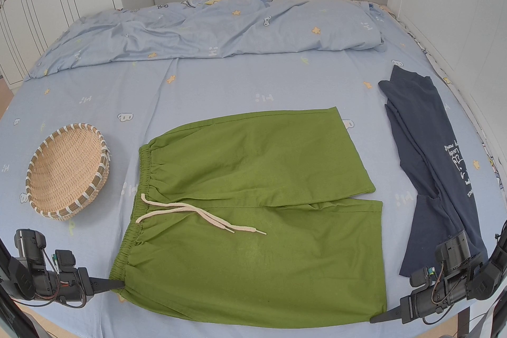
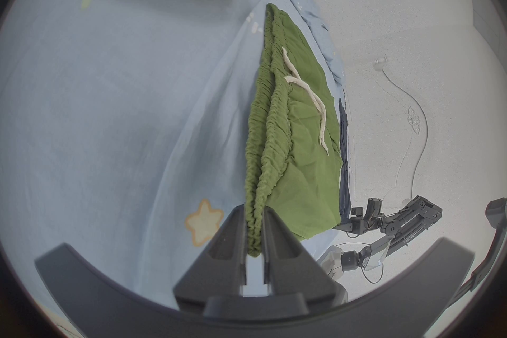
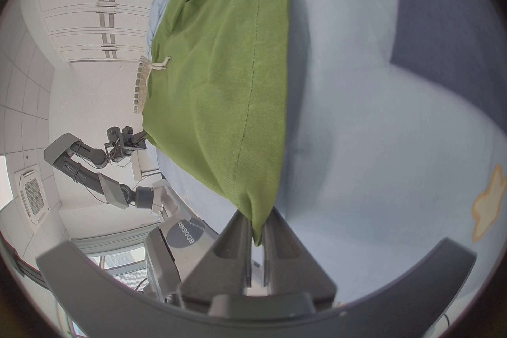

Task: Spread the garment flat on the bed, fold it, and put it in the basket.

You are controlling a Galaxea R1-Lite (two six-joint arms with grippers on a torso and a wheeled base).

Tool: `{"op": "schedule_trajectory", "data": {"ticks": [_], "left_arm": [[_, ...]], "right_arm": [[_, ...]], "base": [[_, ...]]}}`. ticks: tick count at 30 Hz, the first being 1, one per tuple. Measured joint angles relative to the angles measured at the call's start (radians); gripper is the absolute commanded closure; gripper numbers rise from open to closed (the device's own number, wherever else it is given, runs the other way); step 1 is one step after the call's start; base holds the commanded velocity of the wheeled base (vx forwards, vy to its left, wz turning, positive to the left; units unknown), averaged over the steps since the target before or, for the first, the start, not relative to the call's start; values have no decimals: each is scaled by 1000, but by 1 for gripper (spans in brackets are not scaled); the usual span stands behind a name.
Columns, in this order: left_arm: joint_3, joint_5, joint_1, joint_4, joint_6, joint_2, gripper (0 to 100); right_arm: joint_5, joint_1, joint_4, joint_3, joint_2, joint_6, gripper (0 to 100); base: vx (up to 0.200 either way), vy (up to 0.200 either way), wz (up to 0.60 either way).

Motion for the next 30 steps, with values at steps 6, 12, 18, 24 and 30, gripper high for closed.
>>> {"op": "schedule_trajectory", "data": {"ticks": [6, 12, 18, 24, 30], "left_arm": [[21, 5, 27, 59, 27, -12, 100], [23, 9, 67, 146, 201, -13, 100], [23, 19, 76, 196, 221, -40, 100], [-47, 69, 3, 351, 78, -139, 100], [-233, 86, -71, 600, -36, -256, 100]], "right_arm": [[3, -4, 109, 3, -45, -16, 100], [5, -1, 151, 3, -114, -17, 100], [2, -2, 147, 3, -187, -5, 100], [-6, -6, 205, -62, -283, 45, 100], [-12, -9, 407, -240, -372, 67, 100]], "base": [[0, 0, 0], [0, 0, 0], [0, 0, 0], [0, 0, 0], [0, 0, 0]]}}
